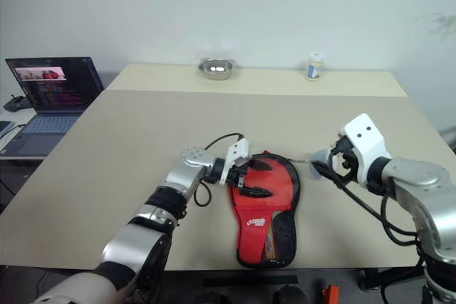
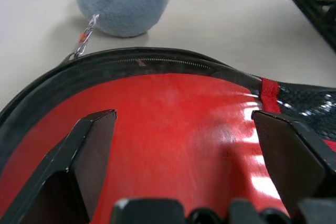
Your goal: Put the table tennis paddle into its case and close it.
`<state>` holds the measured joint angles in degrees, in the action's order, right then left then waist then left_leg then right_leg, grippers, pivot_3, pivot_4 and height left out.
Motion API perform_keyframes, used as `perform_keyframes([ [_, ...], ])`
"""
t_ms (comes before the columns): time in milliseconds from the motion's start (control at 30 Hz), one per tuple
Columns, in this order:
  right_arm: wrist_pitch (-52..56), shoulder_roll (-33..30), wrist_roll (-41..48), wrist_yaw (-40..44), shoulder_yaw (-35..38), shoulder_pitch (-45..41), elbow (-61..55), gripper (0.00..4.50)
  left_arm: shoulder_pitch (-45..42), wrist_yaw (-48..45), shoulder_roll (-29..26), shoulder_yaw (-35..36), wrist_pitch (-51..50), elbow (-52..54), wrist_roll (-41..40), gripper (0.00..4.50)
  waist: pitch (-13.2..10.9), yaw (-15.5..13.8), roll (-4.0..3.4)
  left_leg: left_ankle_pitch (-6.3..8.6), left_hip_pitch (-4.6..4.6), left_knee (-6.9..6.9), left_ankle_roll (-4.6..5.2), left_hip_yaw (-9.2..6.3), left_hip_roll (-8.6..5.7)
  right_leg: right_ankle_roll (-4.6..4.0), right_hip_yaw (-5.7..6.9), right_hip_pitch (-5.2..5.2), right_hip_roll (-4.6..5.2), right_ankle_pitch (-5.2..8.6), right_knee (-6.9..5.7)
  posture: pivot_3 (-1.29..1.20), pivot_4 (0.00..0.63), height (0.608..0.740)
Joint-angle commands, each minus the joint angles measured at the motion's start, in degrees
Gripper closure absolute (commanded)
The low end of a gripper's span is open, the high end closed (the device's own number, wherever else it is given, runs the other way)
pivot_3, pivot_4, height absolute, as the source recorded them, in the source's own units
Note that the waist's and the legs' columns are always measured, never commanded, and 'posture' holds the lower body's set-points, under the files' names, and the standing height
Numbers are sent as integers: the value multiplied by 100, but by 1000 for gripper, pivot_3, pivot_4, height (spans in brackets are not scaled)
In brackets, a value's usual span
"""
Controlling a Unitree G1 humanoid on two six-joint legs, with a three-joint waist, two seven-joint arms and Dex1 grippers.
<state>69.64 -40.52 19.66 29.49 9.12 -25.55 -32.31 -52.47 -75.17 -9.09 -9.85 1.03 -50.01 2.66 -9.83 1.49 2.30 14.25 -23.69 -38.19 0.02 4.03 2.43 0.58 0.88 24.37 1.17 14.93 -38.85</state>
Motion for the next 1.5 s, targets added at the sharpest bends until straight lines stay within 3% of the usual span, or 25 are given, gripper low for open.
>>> perform_keyframes([
  [33,-415,250,-219,-357,-150,-217,503,0,-141,320,155,-92,282,-415,58,22,0,6,0,0,0,1,0,0,0,0,0,0,0,0,0,0,150,740],
  [267,-1144,533,-621,-643,-500,-233,1804,0,-56,421,262,-214,604,-899,126,22,3,1,-3,0,1,2,1,2,0,0,-1,-1,-2,0,1,0,150,740],
  [533,-1013,564,-474,-497,-530,-129,2148,0,70,257,286,-195,633,-940,49,22,5,3,-7,0,24,4,1,5,0,1,-4,-21,-2,0,0,0,150,740],
  [667,-851,630,-354,-474,-456,-167,2169,932,45,315,292,-184,638,-1077,66,0,9,4,-7,0,38,4,0,7,0,1,-6,-33,-2,0,-2,0,150,740],
  [933,-455,551,-121,-309,-439,-294,2181,3666,-7,486,429,-221,737,-1314,112,0,19,-4,-14,1,68,8,1,8,0,2,-7,-63,-1,1,2,0,150,740],
  [1033,-482,423,-158,-243,-501,-347,2181,4231,7,481,465,-246,749,-1385,140,0,20,-11,-16,1,77,9,1,7,0,2,-6,-74,0,1,7,0,150,740],
  [1267,-965,-1125,-402,518,-814,170,1771,4324,-18,328,479,-354,572,-1718,281,0,28,-138,-24,5,71,23,7,6,-12,3,-3,-80,6,2,39,0,150,740],
  [1400,-520,-1939,226,1296,-526,925,600,4324,-70,355,542,-376,506,-1853,331,0,52,-170,-62,12,68,30,16,-2,-7,7,7,-95,1,-1,78,0,150,740],
  [1500,-71,-2157,725,1527,-312,1469,-452,4324,-105,407,619,-357,470,-1919,334,0,61,-166,-62,15,69,28,18,-7,-6,9,11,-104,0,0,89,0,150,740],
])
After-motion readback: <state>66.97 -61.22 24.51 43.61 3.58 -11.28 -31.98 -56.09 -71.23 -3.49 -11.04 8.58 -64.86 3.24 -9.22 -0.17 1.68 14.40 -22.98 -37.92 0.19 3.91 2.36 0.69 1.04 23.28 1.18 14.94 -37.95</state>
